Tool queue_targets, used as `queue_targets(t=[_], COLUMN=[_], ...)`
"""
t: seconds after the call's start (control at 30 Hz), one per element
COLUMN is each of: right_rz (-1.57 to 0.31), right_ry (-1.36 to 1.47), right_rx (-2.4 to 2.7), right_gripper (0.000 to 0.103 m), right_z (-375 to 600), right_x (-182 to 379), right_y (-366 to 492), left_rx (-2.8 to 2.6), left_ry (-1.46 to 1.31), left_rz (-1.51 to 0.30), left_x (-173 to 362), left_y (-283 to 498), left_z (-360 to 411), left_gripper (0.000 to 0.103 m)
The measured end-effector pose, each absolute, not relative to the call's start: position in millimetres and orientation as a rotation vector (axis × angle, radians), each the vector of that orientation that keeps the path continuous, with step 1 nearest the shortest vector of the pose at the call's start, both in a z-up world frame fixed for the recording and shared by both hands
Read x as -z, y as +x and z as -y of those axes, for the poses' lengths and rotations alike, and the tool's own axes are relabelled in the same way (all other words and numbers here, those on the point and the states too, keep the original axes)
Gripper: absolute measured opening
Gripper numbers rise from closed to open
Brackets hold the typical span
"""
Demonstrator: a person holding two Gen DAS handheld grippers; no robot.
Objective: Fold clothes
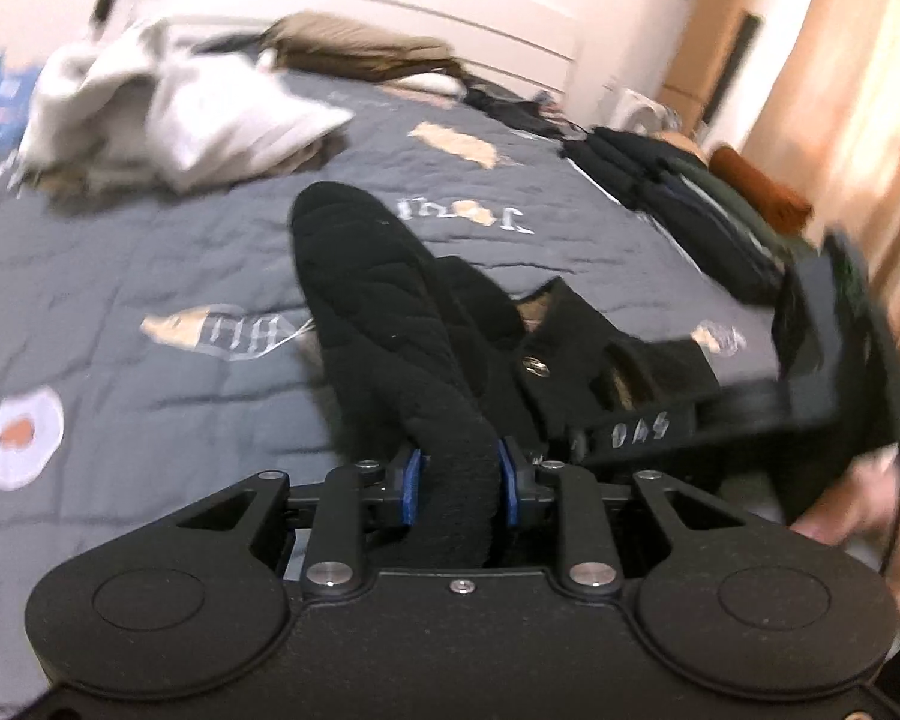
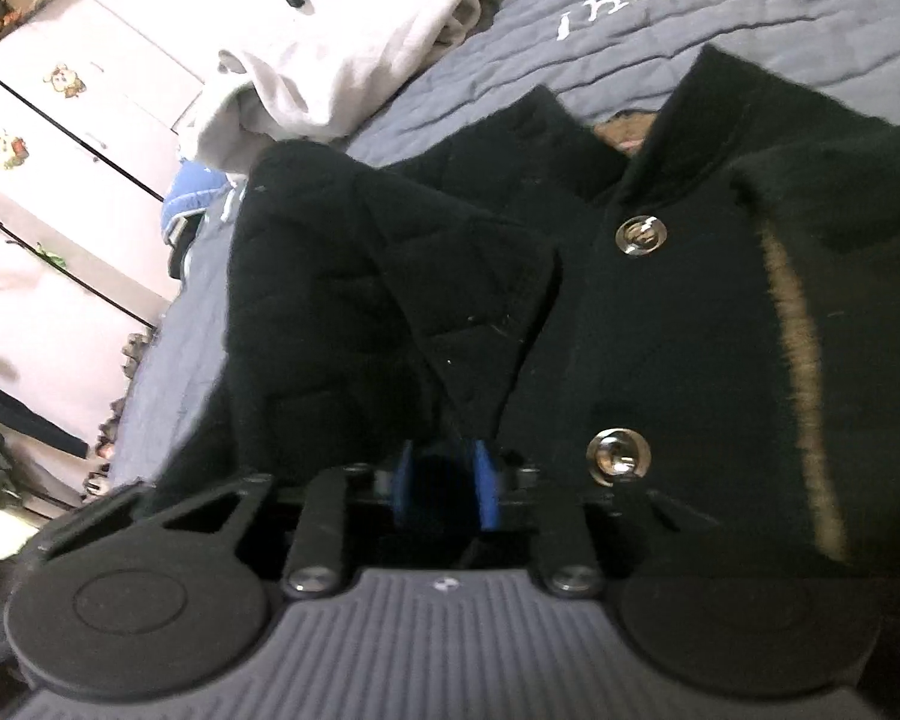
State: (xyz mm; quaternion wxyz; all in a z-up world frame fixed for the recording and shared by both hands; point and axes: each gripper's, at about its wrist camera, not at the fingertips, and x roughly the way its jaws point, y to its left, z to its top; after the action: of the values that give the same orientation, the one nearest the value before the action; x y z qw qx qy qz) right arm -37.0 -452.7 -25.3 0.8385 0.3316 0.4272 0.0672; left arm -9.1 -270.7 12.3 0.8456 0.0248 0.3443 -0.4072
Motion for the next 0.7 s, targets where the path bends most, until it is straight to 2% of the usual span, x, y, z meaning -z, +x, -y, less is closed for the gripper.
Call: queue_targets(t=[0.07,0.13,0.2,0.3,0.7], right_rz=[-0.859,-0.805,-0.758,-0.714,-0.791], right_ry=[0.746,0.787,0.806,0.792,0.497], right_rx=[-0.163,-0.181,-0.2,-0.231,-0.189], right_gripper=[0.032,0.039,0.058,0.067,0.077], right_z=[467.2,480.7,489.5,491.8,447.5], right_x=[15.7,5.4,-4.0,-14.5,-22.0], right_y=[-46.7,-54.7,-60.4,-62.9,-34.2], left_rx=[0.883,0.901,0.911,0.923,0.953], left_ry=[0.084,0.118,0.15,0.193,0.334], left_rz=[-0.711,-0.694,-0.679,-0.663,-0.604], left_x=[-13.2,-13.5,-12.0,-9.0,-1.2], left_y=[-17.7,-25.7,-32.9,-40.7,-59.3], left_z=[281.3,290.8,298.1,306.1,324.6], left_gripper=[0.025,0.025,0.025,0.025,0.025])
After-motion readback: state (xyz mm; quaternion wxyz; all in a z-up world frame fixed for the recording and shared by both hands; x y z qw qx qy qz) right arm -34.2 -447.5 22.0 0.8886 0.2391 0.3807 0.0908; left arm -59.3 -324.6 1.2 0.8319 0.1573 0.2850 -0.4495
